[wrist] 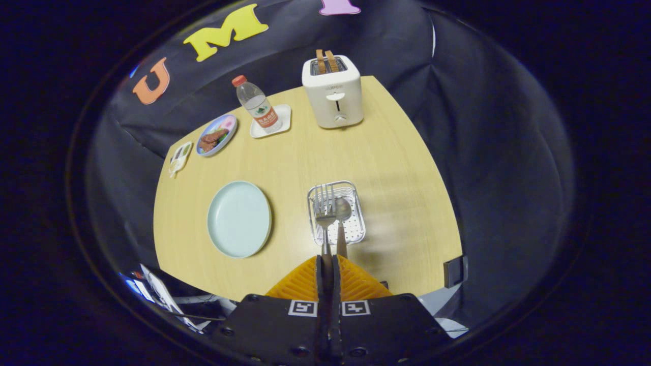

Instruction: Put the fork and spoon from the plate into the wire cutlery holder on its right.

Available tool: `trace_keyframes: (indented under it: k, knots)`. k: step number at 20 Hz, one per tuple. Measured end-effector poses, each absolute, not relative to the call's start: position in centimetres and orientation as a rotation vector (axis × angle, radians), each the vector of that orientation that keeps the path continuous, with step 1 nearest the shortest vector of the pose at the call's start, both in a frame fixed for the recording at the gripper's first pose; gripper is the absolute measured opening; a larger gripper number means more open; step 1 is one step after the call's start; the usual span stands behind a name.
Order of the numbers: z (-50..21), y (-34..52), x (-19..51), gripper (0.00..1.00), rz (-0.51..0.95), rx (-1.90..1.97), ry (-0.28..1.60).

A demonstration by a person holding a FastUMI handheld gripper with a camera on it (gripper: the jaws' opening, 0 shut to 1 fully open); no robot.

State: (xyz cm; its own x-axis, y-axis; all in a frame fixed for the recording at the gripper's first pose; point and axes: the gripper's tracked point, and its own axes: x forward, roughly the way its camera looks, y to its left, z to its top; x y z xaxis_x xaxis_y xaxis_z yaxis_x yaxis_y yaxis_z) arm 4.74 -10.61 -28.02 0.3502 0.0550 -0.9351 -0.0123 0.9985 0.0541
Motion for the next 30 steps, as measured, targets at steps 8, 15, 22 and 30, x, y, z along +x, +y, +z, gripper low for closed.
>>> trace_keyframes:
  k: [8,15,22,30]
  knots:
    - [-29.4,-10.2,5.8,0.07,-0.057,0.062,1.354]
    - [-27.9,-8.8,7.3,0.11,-0.041,0.012,1.258]
    - [-26.1,-6.0,5.7,0.32,0.020,-0.011,1.146]
    - [-20.0,0.1,3.4,0.59,0.090,-0.054,0.894]
